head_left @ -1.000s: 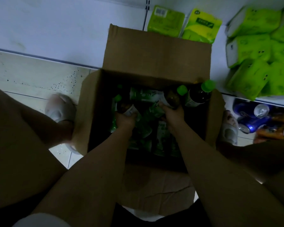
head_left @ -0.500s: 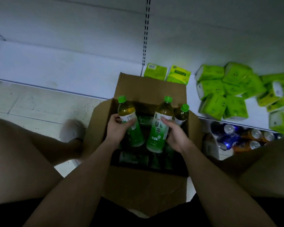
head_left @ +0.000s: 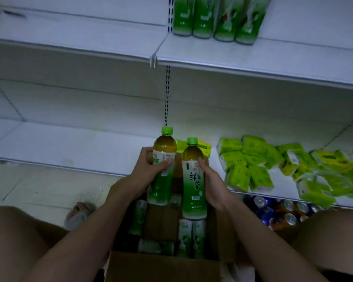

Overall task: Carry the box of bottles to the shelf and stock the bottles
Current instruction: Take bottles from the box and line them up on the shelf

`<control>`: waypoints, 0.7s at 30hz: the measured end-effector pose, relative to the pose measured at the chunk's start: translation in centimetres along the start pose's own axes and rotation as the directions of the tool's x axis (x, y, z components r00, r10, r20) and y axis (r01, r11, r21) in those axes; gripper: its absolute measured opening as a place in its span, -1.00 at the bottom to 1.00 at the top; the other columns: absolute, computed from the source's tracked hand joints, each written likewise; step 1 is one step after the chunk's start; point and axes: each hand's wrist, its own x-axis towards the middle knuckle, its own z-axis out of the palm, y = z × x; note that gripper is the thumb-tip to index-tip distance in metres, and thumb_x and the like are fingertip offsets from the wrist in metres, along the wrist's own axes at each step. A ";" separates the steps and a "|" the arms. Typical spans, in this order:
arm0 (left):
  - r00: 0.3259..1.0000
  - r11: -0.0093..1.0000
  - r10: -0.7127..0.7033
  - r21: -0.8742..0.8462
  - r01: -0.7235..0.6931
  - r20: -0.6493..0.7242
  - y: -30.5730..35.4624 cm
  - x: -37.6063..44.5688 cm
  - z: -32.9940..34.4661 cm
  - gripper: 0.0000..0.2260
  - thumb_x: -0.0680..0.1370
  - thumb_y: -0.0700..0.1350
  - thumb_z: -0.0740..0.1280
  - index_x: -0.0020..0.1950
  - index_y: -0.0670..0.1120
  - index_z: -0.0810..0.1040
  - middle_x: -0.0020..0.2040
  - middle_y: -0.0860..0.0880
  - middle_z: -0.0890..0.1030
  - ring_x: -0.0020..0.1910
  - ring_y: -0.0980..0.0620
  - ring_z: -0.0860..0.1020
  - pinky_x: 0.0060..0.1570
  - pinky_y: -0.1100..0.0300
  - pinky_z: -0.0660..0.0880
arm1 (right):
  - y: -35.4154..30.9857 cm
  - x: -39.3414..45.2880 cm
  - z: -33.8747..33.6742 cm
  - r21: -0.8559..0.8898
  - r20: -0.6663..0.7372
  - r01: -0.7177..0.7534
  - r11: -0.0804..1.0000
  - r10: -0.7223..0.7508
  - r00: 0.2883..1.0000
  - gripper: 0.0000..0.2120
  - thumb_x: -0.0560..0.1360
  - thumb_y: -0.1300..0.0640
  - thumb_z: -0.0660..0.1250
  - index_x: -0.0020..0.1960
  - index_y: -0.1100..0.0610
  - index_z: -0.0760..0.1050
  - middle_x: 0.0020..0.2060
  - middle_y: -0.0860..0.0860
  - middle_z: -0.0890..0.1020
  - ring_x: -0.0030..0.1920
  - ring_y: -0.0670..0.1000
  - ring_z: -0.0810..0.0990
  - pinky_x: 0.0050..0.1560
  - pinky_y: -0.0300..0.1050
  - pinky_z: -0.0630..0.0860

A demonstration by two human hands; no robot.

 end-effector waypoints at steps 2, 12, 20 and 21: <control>0.997 0.998 0.060 -0.001 -0.060 0.048 2.3 0.0 0.1 -0.52 0.44 -0.13 0.47 0.28 -0.07 0.34 0.07 -0.09 0.64 0.00 -0.06 0.66 -0.14 0.13 0.63 | -1.7 -1.1 0.2 -0.021 -0.014 0.045 0.999 -0.046 0.999 -0.57 0.52 -0.23 0.16 0.12 0.05 0.60 0.04 0.12 0.71 0.07 0.12 0.67 0.13 0.06 0.52; 0.907 0.920 0.370 0.053 -0.387 0.204 15.8 -2.0 2.4 -0.44 0.28 0.00 0.52 0.24 0.05 0.46 0.07 0.04 0.66 -0.01 0.16 0.65 -0.03 0.22 0.58 | -10.6 -6.7 1.2 -0.116 0.020 0.267 0.957 -0.267 0.964 -0.44 0.40 -0.30 0.19 0.23 0.01 0.56 0.12 0.13 0.69 0.15 0.14 0.65 0.26 0.14 0.49; 0.856 0.858 0.497 0.068 -0.510 0.144 24.8 -1.2 4.8 -0.38 0.31 -0.02 0.57 0.32 0.04 0.42 0.13 0.04 0.63 0.08 0.08 0.61 0.10 0.07 0.54 | -17.0 -9.9 1.0 -0.164 0.037 0.462 0.872 -0.463 0.886 -0.42 0.33 -0.32 0.18 0.20 -0.01 0.54 -0.07 0.03 0.75 -0.11 -0.03 0.73 -0.15 -0.10 0.60; 0.853 0.853 0.505 0.070 -0.516 0.130 25.8 -0.9 5.2 -0.34 0.28 -0.01 0.58 0.32 0.05 0.41 0.14 0.04 0.62 0.10 0.07 0.60 0.14 0.03 0.53 | -17.8 -10.0 1.0 -0.170 0.024 0.491 0.854 -0.495 0.869 -0.35 0.31 -0.34 0.20 0.26 0.01 0.52 -0.03 0.05 0.74 -0.08 -0.01 0.73 -0.15 -0.09 0.60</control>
